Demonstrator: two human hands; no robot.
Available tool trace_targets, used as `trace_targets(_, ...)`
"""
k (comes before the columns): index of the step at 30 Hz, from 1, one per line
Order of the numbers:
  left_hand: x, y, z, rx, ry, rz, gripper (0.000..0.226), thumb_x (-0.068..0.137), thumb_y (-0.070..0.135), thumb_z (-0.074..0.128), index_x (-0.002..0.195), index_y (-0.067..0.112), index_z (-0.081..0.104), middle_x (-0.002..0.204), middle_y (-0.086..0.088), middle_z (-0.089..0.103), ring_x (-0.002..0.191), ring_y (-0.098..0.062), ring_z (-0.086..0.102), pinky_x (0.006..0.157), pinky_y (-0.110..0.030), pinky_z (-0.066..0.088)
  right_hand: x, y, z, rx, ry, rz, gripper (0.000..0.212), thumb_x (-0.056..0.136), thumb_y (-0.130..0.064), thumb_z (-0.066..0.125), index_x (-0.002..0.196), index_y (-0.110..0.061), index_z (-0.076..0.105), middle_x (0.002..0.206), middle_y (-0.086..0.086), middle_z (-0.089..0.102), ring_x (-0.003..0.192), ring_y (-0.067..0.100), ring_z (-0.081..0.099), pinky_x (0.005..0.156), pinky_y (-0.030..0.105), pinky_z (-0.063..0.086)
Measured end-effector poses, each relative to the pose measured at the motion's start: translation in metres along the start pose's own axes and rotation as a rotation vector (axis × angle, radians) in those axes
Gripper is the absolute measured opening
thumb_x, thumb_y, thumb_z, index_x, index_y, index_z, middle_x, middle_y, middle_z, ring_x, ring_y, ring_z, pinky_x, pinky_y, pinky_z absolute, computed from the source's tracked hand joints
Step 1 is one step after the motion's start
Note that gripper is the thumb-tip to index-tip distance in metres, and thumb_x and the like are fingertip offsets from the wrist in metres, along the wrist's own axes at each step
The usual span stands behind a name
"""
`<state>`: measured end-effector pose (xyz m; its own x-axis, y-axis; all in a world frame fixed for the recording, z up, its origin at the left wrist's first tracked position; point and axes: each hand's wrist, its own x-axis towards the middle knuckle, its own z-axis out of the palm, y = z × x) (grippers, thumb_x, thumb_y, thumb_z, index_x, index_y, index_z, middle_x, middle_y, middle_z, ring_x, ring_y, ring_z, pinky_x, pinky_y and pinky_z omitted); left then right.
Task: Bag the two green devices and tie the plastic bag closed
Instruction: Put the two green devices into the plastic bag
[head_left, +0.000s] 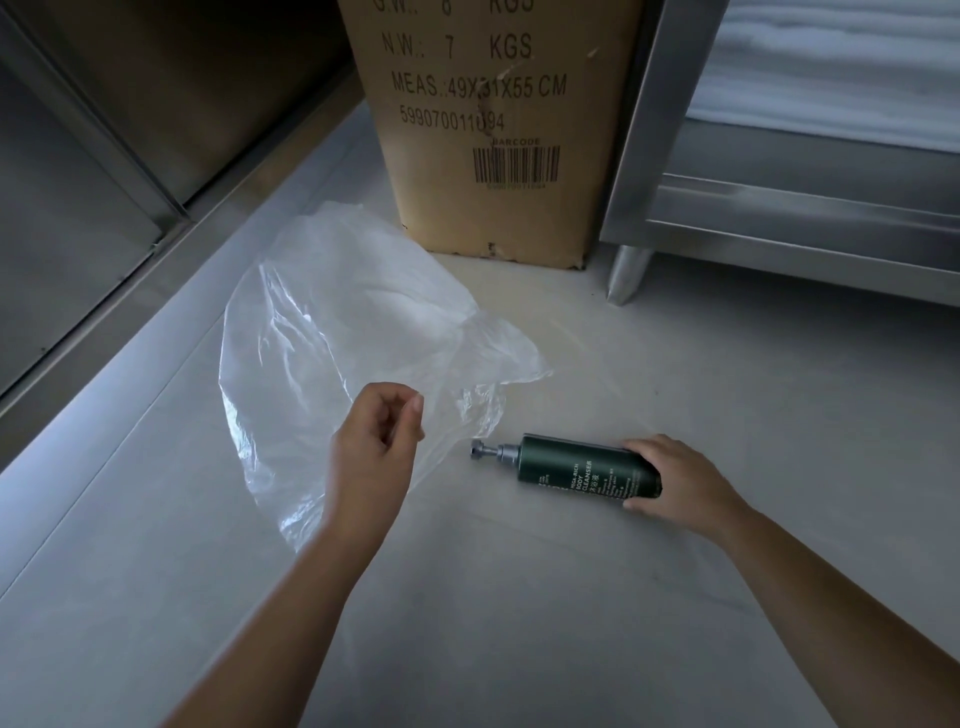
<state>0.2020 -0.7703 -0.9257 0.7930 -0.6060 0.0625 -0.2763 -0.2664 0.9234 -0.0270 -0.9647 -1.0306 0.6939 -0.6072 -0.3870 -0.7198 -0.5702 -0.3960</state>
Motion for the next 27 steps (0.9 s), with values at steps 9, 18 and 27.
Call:
trace_targets(9, 0.012, 0.023, 0.012, 0.065, -0.01, 0.083, 0.018, 0.09, 0.019, 0.053, 0.076, 0.03, 0.052, 0.063, 0.007, 0.057, 0.055, 0.0, 0.05, 0.053, -0.01, 0.037, -0.025, 0.007, 0.005, 0.198, -0.009, 0.054, 0.064, 0.072, -0.032, 0.072, 0.128, -0.023, 0.042, 0.116, 0.0, 0.048, 0.11, 0.016, 0.043, 0.092, 0.03, 0.04)
trace_targets(18, 0.018, 0.052, 0.037, 0.101, -0.06, 0.135, 0.016, 0.09, 0.021, 0.053, 0.077, 0.03, 0.052, 0.065, 0.007, 0.058, 0.053, 0.001, 0.049, 0.053, -0.013, 0.038, -0.048, 0.0, -0.028, 0.402, 0.072, 0.044, 0.057, 0.07, -0.032, 0.075, 0.119, -0.026, 0.047, 0.109, -0.003, 0.051, 0.1, 0.012, 0.049, 0.079, 0.023, 0.04)
trace_targets(27, 0.013, 0.083, 0.059, -0.001, -0.137, 0.189, 0.018, 0.089, 0.017, 0.055, 0.079, 0.031, 0.057, 0.064, 0.006, 0.058, 0.051, 0.001, 0.049, 0.054, -0.014, 0.042, -0.061, -0.043, -0.048, 0.693, 0.162, 0.072, 0.051, 0.069, -0.028, 0.076, 0.113, -0.027, 0.05, 0.098, -0.008, 0.056, 0.082, 0.006, 0.058, 0.056, 0.017, 0.05)
